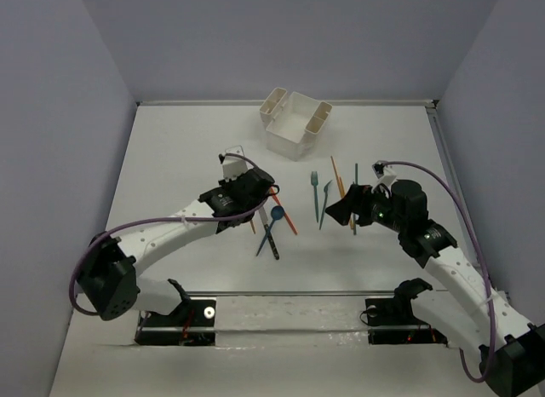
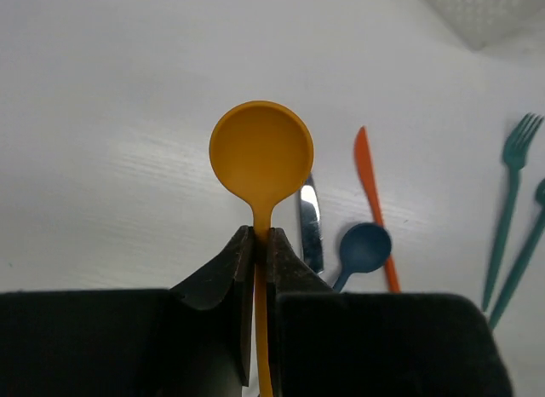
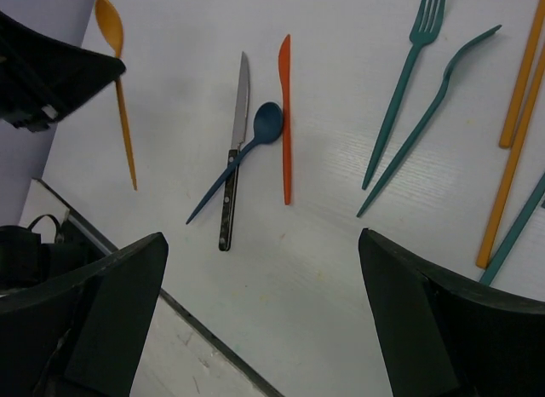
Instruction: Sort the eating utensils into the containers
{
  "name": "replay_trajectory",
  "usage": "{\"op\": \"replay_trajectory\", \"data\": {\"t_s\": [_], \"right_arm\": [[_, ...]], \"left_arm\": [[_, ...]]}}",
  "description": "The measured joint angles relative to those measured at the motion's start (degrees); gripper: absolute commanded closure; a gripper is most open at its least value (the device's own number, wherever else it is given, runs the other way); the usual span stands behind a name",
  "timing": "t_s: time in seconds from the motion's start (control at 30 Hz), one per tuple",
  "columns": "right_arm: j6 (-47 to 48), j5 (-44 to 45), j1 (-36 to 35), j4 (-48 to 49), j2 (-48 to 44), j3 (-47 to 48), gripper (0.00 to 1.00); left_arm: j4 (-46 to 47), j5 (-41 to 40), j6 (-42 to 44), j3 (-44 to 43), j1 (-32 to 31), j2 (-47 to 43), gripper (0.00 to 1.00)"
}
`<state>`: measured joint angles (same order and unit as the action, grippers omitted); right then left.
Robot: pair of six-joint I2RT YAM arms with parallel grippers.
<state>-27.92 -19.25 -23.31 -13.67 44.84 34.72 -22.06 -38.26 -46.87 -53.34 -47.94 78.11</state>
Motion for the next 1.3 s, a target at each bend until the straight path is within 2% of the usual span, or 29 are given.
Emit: {"op": "replay_trajectory", "data": {"t_s": [0.17,0.3,0.4,0.57,0.9,1.07,1.3], "right_arm": [[-0.5,0.6,0.0,1.8,-1.4,-1.6,0.00],[-1.8,1.7,0.0,4.8,-3.8,-4.3,0.00],[-2.4,2.6,0.0,6.1,-5.8,-6.6,0.00],[-2.8,3.8,0.0,7.6,-6.3,-7.8,0.00],[-2.8,4.3,0.0,9.9,-6.9,-9.4,0.00],[-2.9,4.2,0.0,12.8,-6.1,-9.7,0.00],[-3.0,3.5,0.0,15.4,-3.9,-10.2,0.00]], "left_arm": [[2.8,-6.4,6.3,-8.6,0.6,-3.3,1.00],[8.2,-7.7,13.7,-17.1,4.0,1.2,1.00],[13.8,-7.5,19.9,-26.2,8.0,8.9,1.00],[18.1,-6.7,27.1,-41.9,12.8,22.3,1.00],[24.7,-6.9,39.4,-73.6,15.9,47.8,1.00],[32.0,-8.7,46.3,-79.5,16.3,56.2,1.00],[43.1,-10.1,55.4,-82.6,16.7,64.9,1.00]]}}
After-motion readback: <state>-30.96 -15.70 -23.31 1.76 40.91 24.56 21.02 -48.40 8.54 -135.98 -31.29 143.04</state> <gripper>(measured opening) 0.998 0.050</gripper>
